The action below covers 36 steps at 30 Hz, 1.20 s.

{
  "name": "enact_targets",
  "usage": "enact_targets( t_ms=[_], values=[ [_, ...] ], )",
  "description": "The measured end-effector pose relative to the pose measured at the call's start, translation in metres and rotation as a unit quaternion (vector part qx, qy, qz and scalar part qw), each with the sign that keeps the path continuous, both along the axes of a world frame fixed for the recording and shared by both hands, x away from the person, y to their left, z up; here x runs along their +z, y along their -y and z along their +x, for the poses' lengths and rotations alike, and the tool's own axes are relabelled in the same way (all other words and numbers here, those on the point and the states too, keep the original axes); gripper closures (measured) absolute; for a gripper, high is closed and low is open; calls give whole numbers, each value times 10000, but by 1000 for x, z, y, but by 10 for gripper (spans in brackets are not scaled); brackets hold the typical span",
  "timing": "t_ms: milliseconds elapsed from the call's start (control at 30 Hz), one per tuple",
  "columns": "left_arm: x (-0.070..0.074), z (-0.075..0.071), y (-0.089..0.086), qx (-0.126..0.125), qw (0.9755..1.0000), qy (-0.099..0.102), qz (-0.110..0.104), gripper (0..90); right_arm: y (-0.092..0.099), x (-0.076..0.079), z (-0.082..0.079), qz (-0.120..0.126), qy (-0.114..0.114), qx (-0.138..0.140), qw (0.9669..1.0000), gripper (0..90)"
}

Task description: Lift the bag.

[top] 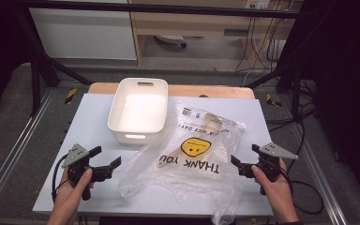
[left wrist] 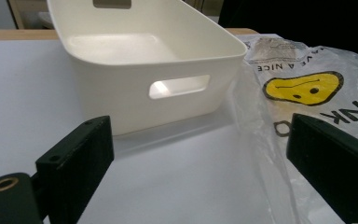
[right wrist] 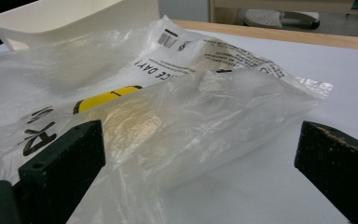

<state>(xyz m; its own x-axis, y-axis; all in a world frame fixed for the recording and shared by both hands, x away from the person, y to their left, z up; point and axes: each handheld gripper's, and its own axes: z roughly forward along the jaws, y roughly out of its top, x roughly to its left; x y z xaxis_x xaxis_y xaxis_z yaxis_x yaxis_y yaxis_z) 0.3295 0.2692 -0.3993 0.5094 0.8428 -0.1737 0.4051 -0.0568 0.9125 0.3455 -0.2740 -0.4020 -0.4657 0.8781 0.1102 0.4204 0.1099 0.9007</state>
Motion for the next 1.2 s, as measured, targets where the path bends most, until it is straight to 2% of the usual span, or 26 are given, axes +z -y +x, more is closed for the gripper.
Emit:
enact_targets(
  t_ms=[67, 533, 767, 933, 1000, 1200],
  values=[
    [0, 0, -4, 63, 10000, -6, -22, 71, 3, 0, 1, 12, 55, -84, 9999, 28],
    [0, 3, -36, 438, 9990, 47, -43, 72, 21, -5, 4, 53, 35, -423, 9991, 31],
    [-2, 4, -51, 584, 9983, 31, -51, 71, 31, -9, 5, 125, -58, -518, 9986, 31],
    [-8, 8, -55, 599, 9982, -66, 61, 71, 38, -14, 7, 123, -158, -599, 9980, 35],
    [-10, 9, -56, 587, 9982, -109, 101, 71, 41, -15, 7, 59, -262, -557, 9981, 36],
    [-17, 12, -54, 476, 9983, -237, 229, 67, 46, -22, 8, -65, -336, -604, 9976, 40]
  ],
)
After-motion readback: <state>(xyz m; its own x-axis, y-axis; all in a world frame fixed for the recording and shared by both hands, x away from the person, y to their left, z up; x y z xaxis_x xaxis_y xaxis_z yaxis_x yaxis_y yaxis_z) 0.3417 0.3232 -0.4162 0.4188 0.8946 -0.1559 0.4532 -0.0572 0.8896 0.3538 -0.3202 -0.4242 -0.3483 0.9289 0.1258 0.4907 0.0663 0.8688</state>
